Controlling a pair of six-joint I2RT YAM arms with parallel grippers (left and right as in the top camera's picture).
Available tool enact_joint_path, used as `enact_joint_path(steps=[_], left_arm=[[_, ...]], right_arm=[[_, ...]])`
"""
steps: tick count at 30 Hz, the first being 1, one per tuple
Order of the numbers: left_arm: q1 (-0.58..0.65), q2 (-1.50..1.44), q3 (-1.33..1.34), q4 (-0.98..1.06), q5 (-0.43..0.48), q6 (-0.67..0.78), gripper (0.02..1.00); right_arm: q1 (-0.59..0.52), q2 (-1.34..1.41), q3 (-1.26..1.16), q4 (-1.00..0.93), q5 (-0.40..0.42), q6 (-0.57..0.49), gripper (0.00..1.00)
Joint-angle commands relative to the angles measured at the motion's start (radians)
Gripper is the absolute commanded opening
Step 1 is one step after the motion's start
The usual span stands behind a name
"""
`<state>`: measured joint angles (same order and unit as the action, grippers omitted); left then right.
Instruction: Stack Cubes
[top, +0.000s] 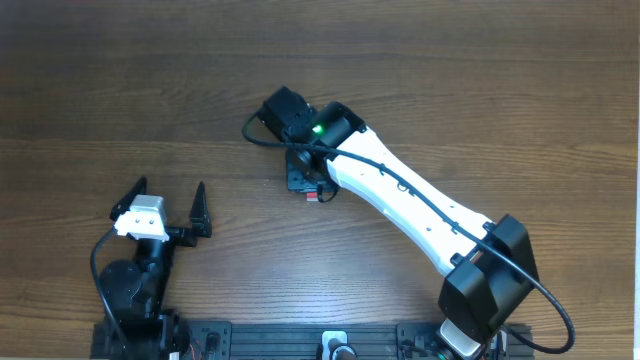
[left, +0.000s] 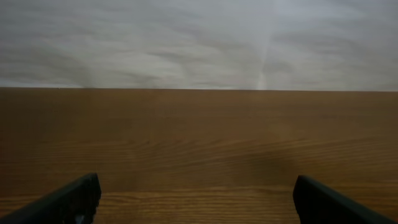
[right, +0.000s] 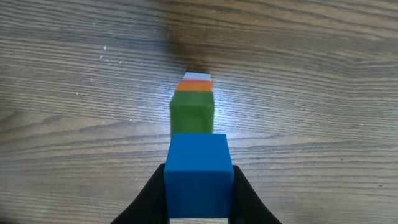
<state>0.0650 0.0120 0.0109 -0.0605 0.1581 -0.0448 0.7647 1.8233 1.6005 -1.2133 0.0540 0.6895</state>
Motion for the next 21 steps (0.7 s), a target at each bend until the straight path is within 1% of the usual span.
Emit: enact_joint_path(steps=[1,21], left_arm=[[0.005,-0.006,-0.005,0.000,0.009,0.014,1.000],[0.005,-0.006,-0.005,0.000,0.009,0.014,1.000]], right_arm=[[0.010,0.016,0.026,0.005,-0.008,0.013,0.012],[0.004,0.031,0.026,0.017,-0.006,0.021,0.012]])
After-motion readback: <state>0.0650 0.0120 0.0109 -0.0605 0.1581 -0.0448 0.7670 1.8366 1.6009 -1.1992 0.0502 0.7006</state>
